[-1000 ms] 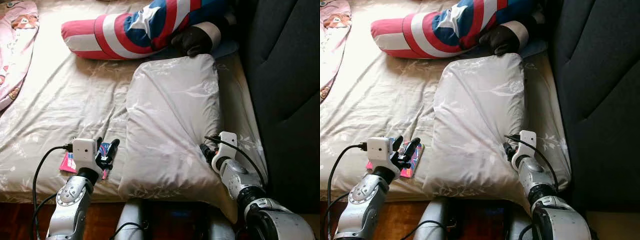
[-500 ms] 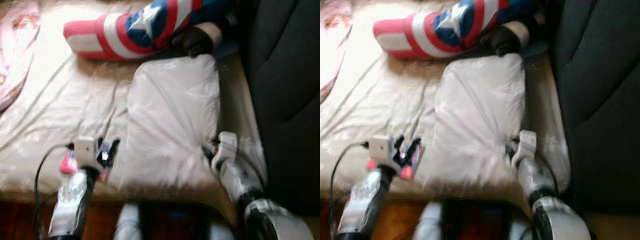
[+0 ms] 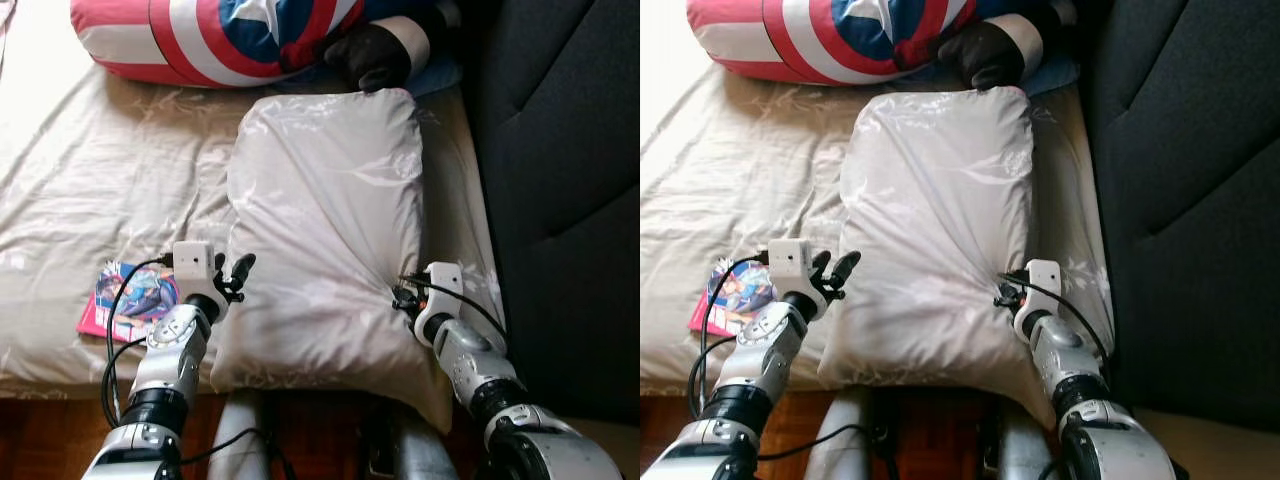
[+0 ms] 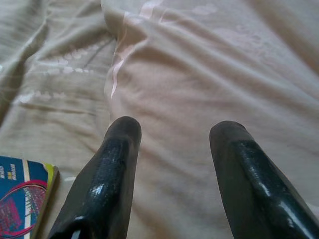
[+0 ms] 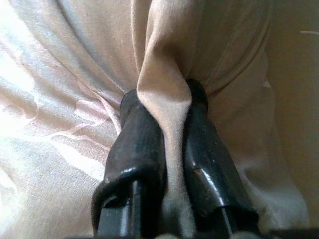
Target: Clean up the room
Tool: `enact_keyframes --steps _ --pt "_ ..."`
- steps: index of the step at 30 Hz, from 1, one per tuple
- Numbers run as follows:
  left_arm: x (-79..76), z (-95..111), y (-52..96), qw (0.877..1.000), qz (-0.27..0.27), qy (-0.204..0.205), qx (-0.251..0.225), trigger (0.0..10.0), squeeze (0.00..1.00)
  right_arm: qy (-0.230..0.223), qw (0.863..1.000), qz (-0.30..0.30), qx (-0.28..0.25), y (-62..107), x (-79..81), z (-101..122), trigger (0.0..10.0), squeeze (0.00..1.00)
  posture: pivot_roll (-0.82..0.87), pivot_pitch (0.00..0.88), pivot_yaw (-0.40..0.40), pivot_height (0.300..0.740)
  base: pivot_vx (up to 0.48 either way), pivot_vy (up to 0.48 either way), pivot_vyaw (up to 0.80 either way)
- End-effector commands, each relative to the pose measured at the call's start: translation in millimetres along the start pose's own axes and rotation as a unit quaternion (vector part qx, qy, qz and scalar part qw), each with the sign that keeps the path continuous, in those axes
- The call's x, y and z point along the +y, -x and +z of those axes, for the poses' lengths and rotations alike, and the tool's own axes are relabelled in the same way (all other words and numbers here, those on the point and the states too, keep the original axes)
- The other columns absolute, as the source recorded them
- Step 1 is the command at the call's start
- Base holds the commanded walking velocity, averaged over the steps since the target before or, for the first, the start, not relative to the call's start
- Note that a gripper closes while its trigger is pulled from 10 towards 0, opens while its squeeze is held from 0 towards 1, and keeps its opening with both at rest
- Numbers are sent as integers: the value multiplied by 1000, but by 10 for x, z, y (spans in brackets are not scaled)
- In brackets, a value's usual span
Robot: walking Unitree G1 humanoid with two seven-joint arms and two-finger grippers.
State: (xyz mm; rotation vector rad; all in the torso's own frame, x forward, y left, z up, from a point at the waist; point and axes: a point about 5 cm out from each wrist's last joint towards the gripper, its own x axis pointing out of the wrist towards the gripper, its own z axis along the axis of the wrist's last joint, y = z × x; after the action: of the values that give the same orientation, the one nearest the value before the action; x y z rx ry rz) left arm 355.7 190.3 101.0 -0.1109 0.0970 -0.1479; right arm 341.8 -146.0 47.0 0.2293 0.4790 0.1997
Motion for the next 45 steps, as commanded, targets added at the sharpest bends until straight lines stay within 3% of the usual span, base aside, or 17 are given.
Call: enact_keyframes --steps 1,2,9,11,20,22,25,28,29,45 --pt "84 -138 62 1000 16 8 22 10000 0 -26 993 -14 117 138 -67 -644 0 0 27 468 -9 657 0 0 0" --pt "91 -151 65 999 17 13 25 10000 1000 -26 993 -14 117 140 -69 -647 0 0 20 471 -12 657 0 0 0" --pt "238 -246 138 997 36 28 54 10000 1000 -21 993 -9 120 164 -99 -673 0 0 -3 490 -36 657 0 0 0" --pt "264 -241 141 997 33 49 47 10000 1000 -20 993 -7 119 170 -104 -677 0 0 -5 498 -43 657 0 0 0" --pt "252 -283 173 995 -3 93 37 10000 1000 -19 992 1 122 178 -73 -722 0 0 -19 508 -63 657 0 0 0" --pt "238 -290 178 995 -15 94 36 10000 1000 -19 992 1 122 182 -70 -733 0 0 -20 507 -65 657 0 0 0" --pt "256 -347 210 997 -7 55 52 10000 1000 -22 992 4 122 189 -58 -758 0 0 -13 501 -60 657 0 0 0" --pt "270 -428 255 996 -1 68 65 10000 1000 -23 992 8 122 193 -42 -775 0 0 -19 493 -60 657 0 0 0" --pt "268 -449 265 995 -3 73 68 10000 0 -24 992 8 121 195 -42 -779 0 0 -23 492 -63 657 0 0 0" --pt "21 -728 338 985 -62 110 119 10000 0 -30 991 11 128 286 -97 -922 0 0 -38 498 -71 657 0 0 0"
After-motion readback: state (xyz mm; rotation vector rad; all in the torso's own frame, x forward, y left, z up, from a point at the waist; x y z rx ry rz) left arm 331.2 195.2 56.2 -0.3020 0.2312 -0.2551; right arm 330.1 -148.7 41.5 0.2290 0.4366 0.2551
